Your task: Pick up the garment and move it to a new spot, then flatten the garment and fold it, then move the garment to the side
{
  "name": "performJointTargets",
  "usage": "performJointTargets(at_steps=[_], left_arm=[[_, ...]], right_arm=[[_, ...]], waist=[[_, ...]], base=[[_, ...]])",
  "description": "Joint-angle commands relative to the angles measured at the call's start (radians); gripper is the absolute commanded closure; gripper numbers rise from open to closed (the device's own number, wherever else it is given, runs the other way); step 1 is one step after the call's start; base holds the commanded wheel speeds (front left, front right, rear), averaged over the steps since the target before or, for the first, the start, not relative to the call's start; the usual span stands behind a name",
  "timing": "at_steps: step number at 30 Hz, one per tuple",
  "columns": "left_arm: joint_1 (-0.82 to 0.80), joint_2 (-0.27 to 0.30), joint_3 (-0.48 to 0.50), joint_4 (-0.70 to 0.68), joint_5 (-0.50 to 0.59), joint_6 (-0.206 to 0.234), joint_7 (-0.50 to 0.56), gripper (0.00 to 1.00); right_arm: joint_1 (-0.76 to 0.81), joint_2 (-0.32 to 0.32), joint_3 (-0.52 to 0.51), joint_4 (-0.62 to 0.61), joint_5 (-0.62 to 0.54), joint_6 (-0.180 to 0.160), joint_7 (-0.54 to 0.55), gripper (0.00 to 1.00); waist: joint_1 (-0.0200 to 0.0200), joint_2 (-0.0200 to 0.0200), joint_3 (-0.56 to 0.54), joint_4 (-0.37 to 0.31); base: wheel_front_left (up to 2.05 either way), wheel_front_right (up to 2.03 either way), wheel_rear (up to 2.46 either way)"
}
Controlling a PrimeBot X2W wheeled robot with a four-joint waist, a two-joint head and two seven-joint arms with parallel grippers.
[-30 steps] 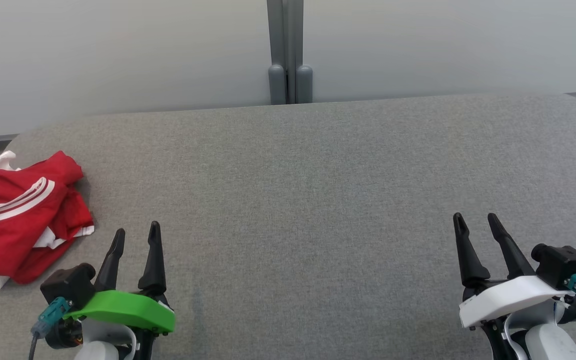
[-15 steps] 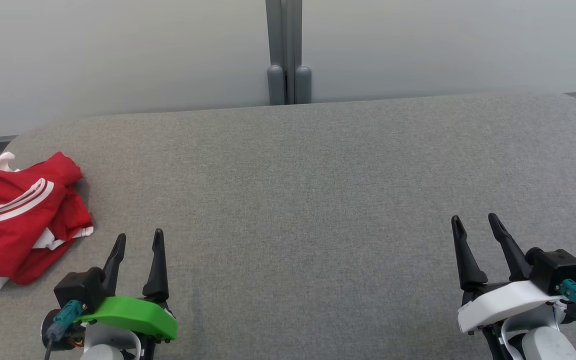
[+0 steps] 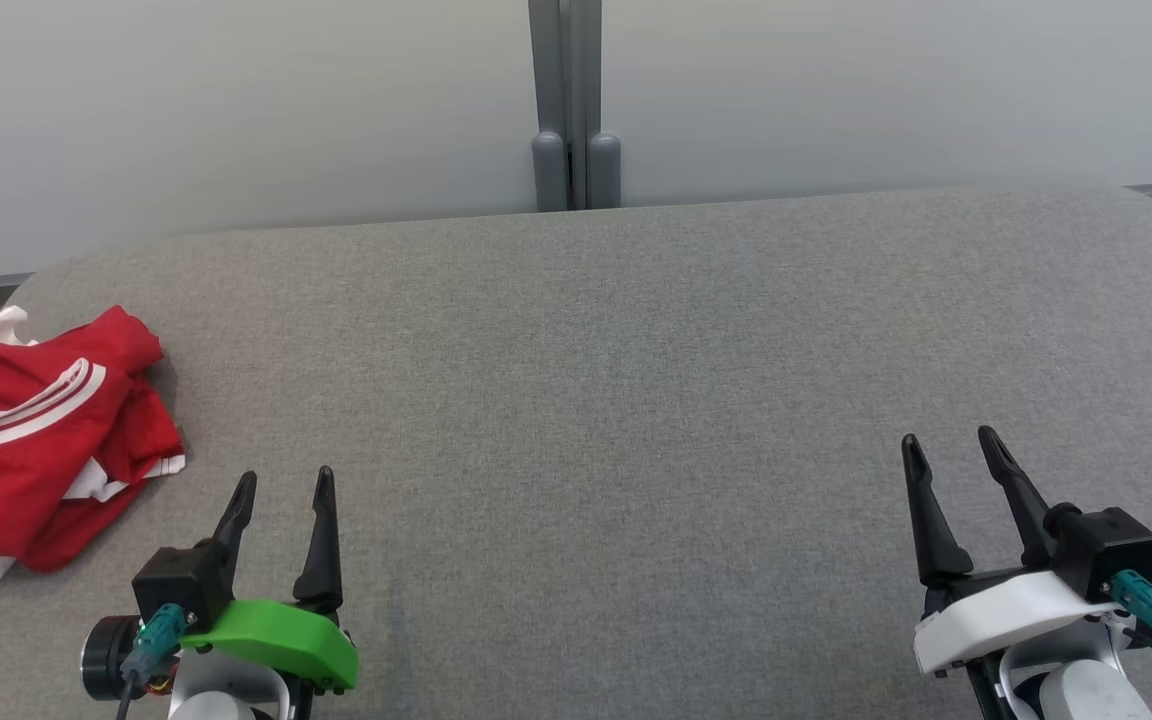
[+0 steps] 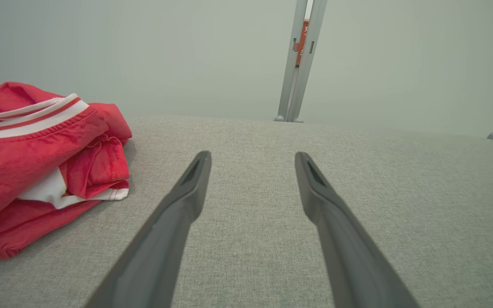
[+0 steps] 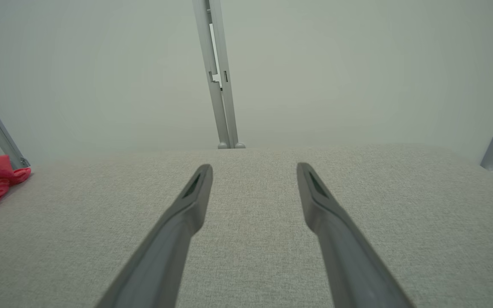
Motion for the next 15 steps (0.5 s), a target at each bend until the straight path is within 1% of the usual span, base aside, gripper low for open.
performJointTargets(at_steps=[1,11,15], left_arm=[[-0.022,0.002,0.001,0.000,0.023,0.001,-0.009,0.00],[-0.015,-0.004,0.011,-0.003,0.075,0.002,-0.027,0.00],[-0.012,-0.004,0.017,-0.003,0.072,0.003,-0.027,0.00]], right_arm=[[0.007,0.002,-0.002,-0.008,-0.013,0.000,-0.011,0.00],[0.013,0.003,-0.003,-0.013,-0.063,0.000,-0.030,0.00],[0.013,0.007,-0.011,-0.010,-0.050,0.000,-0.033,0.00]], waist=[[0.0000,0.0000,0.000,0.000],[0.0000,0.0000,0.001,0.002],[0.0000,0.0000,0.001,0.003]], base=[[0.00,0.00,0.00],[0.00,0.00,0.00],[0.00,0.00,0.00]])
